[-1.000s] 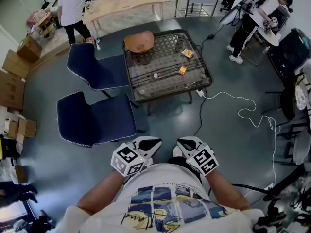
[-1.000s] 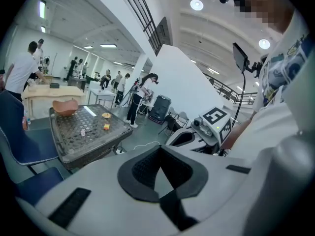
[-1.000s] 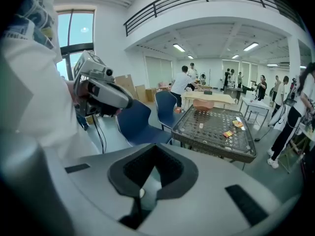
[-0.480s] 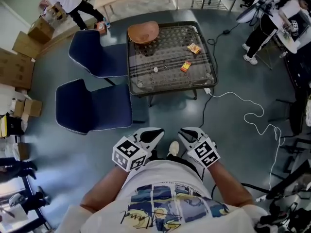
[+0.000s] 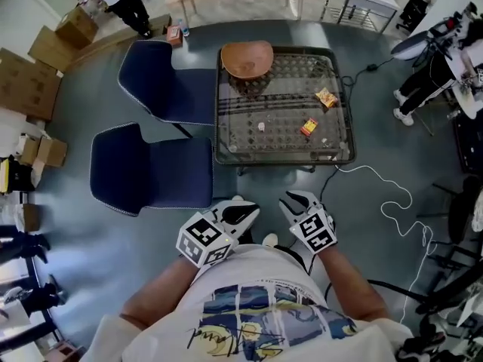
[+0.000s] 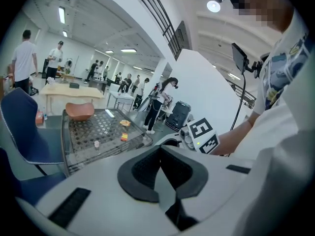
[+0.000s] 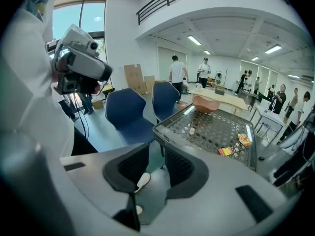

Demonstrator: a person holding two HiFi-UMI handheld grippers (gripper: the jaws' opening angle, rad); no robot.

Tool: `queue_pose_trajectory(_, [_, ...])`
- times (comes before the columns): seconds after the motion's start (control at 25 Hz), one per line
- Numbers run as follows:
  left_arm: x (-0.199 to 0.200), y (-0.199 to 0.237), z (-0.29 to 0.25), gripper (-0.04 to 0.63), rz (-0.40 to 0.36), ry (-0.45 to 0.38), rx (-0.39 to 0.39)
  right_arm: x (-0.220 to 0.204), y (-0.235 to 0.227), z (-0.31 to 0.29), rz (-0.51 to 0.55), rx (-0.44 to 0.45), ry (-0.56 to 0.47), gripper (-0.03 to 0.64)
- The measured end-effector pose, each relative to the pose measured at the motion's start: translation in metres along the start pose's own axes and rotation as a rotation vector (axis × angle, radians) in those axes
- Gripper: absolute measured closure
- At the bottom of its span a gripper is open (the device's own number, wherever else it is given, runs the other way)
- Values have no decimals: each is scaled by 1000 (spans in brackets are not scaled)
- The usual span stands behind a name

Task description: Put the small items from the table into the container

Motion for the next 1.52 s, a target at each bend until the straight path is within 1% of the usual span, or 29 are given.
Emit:
queue_pose_trajectory(0.16, [15, 40, 18, 587, 4, -36, 11, 20, -20, -43, 71, -14, 76, 523])
queue_pose_trajectory(0.24, [19, 59, 29, 588, 0, -44, 17, 31, -32, -66, 90, -26, 91, 520])
queue_pose_trajectory(0.32, [20, 79, 39, 586, 12, -44, 34, 41, -46, -91, 106, -41, 101, 520])
queue_pose_trajectory(0.48, [23, 111, 53, 586, 68, -65, 77, 56, -72, -145, 105, -49, 127, 520])
queue_pose_trajectory(0.6, [24, 131, 52, 586, 104, -74, 104, 61, -94, -184, 119, -43, 155, 518])
queue_pose_trajectory(0.68, [28, 145, 50, 586, 130, -75, 137, 62, -112, -212, 116, -31, 169, 499])
queue_pose_trajectory(0.76, [33, 155, 47, 586, 162, -85, 171, 60, -128, -235, 140, -18, 196, 486])
queue_pose_trajectory(0.92, [39, 167, 41, 586, 230, -91, 209, 43, -140, -273, 188, 25, 272, 471])
queue_pose_trajectory(1.04, [48, 177, 34, 586, 256, -97, 234, 31, -143, -296, 200, 61, 310, 471])
queue_pose_trajectory(1.2, [60, 185, 19, 586, 270, -100, 251, 22, -148, -313, 203, 101, 328, 472])
queue_pose_trajectory(1.28, [64, 188, 14, 586, 274, -98, 256, 21, -150, -315, 203, 116, 334, 474])
queue_pose_trajectory(1.36, [67, 189, 11, 586, 277, -96, 261, 22, -150, -314, 207, 141, 337, 494])
queue_pose_trajectory(1.52, [72, 192, 3, 586, 277, -97, 267, 31, -150, -304, 220, 179, 304, 502])
Point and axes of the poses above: the fingertips, and each gripper's own axes: z backward along the fingers, y to its left, x out of its top, the point moved 4 cm from there along z, backward along the fingers, and after that the axes turned 7 degrees about -x, right-handed, at the moved point
